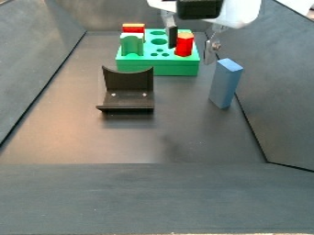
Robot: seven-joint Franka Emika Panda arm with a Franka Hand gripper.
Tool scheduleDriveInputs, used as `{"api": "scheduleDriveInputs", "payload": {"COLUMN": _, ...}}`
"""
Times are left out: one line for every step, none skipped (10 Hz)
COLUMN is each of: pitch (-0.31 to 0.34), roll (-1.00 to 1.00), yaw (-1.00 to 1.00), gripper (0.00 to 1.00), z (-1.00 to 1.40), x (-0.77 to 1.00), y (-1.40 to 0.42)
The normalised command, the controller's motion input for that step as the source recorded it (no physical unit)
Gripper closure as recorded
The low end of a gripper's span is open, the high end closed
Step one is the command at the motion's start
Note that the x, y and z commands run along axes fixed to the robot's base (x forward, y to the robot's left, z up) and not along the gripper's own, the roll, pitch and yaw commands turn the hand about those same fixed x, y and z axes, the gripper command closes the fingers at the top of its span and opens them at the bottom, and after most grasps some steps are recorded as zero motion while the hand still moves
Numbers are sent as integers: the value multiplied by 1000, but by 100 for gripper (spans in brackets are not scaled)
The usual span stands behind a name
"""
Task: Pick up the rectangle object. Move up. Move to above the board. Insert the rectangle object.
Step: Pick up the rectangle object.
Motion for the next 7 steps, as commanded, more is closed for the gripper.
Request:
{"api": "scheduleDriveInputs", "payload": {"pitch": 0, "roll": 31, "yaw": -357, "gripper": 0, "z": -337, "x": -554, "y": -343}}
{"api": "scheduleDriveInputs", "payload": {"pitch": 0, "roll": 26, "yaw": -346, "gripper": 0, "z": -349, "x": -580, "y": -254}}
{"api": "scheduleDriveInputs", "payload": {"pitch": 13, "roll": 39, "yaw": -360, "gripper": 0, "z": -337, "x": -611, "y": -157}}
{"api": "scheduleDriveInputs", "payload": {"pitch": 47, "roll": 46, "yaw": -380, "gripper": 0, "z": -254, "x": -620, "y": -37}}
{"api": "scheduleDriveInputs", "payload": {"pitch": 6, "roll": 0, "yaw": -320, "gripper": 0, "z": 0, "x": -420, "y": 0}}
{"api": "scheduleDriveInputs", "payload": {"pitch": 56, "roll": 0, "yaw": -289, "gripper": 0, "z": -60, "x": -463, "y": 0}}
{"api": "scheduleDriveInputs", "payload": {"pitch": 53, "roll": 11, "yaw": -306, "gripper": 0, "z": -151, "x": -566, "y": 0}}
